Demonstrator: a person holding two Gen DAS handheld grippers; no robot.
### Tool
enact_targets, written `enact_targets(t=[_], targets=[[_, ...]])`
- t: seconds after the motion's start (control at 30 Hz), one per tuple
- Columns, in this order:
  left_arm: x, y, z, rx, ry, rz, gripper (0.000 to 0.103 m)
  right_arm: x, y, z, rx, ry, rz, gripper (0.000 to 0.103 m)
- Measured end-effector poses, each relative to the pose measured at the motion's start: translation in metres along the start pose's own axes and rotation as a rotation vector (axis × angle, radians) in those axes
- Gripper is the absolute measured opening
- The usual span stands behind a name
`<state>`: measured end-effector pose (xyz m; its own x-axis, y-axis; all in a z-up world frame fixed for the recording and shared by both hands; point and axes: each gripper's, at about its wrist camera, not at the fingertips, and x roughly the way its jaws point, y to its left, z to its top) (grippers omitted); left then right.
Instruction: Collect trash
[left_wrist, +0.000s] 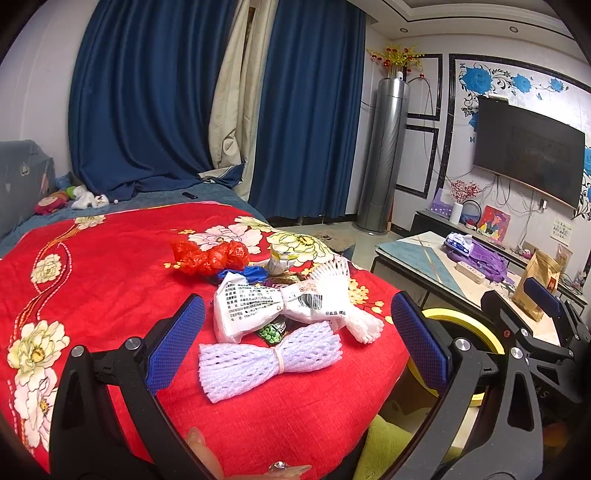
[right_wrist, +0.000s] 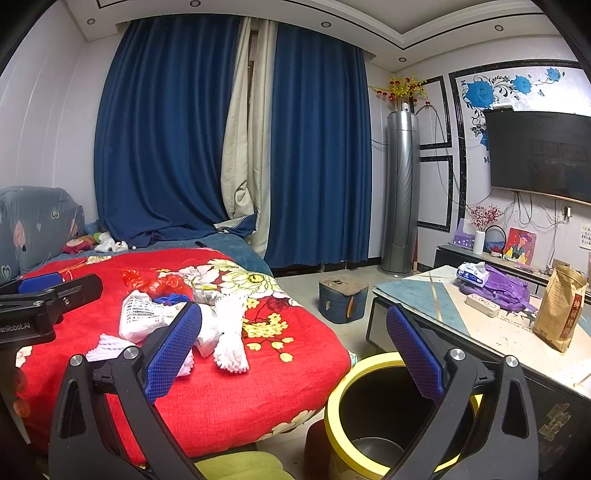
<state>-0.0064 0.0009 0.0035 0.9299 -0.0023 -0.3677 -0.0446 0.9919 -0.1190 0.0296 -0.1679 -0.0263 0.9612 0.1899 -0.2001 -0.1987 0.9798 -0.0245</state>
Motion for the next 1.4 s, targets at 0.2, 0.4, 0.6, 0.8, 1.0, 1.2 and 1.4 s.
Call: enact_targets(t=[0.2, 0.4, 0.6, 0.8, 1.0, 1.2, 1.4], targets=[[0.0, 0.0, 0.0, 0.0, 0.001, 0.0, 0.092, 0.0, 0.0, 0.0, -0.001, 0.0, 0.0, 0.098], [0.0, 0.0, 0.0, 0.0, -0.001, 0.0, 0.092, 0.001, 0.0, 0.0, -0.001, 0.001, 0.0, 0.098], [0.0, 0.003, 0.004, -0.018, 0.009, -0.004, 0.093, 0.0, 0.005, 0.0, -0.026, -0.001, 0.007, 0.098], [-0.001, 0.013, 0.007, -0.054, 0.012, -0.008, 0.092, 0.007, 0.019, 0.002, -0.075, 0.019, 0.066, 0.098], [0.003, 0.029, 0.007, -0.083, 0.021, 0.022, 0.092, 0.015, 0.029, 0.009, -0.078, 0.041, 0.124, 0.098], [0.019, 0.052, 0.004, -0.106, 0.081, 0.073, 0.093, 0.039, 0.038, 0.01, -0.068, 0.111, 0.202, 0.098], [0.038, 0.083, -0.006, -0.181, 0.166, 0.068, 0.092, 0.075, 0.05, 0.001, -0.105, 0.222, 0.267, 0.097]])
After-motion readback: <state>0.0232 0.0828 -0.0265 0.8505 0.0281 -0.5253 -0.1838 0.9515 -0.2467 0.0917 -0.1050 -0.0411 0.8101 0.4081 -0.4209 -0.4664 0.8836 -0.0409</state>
